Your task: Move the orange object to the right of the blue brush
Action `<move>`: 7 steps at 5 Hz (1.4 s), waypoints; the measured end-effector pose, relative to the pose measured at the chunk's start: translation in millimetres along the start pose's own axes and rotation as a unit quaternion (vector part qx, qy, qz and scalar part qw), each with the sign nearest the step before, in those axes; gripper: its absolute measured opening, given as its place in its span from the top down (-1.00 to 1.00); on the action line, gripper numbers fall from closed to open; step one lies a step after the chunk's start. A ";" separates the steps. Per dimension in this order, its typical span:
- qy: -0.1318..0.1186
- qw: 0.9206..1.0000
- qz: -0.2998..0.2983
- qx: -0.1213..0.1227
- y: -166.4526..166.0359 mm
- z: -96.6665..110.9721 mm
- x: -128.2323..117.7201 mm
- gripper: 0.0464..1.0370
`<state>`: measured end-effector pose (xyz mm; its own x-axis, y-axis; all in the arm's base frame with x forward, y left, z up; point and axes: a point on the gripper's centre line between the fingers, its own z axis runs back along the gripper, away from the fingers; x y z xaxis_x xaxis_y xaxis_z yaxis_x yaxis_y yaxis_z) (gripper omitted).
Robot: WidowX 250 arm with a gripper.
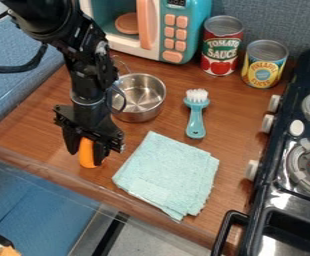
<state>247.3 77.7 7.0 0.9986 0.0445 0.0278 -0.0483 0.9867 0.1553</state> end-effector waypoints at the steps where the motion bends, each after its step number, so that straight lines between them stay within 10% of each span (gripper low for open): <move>1: 0.003 1.000 -0.005 -0.010 -9.5 6.1 6.1 -0.13; 4: -0.077 0.993 -0.052 -0.074 -107.9 85.0 87.3 -0.13; 7: -0.046 0.995 -0.074 -0.044 -157.7 24.8 123.2 -0.13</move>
<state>377.5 -76.3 10.5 0.9883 -0.1129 0.1022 0.1053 0.9915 0.0770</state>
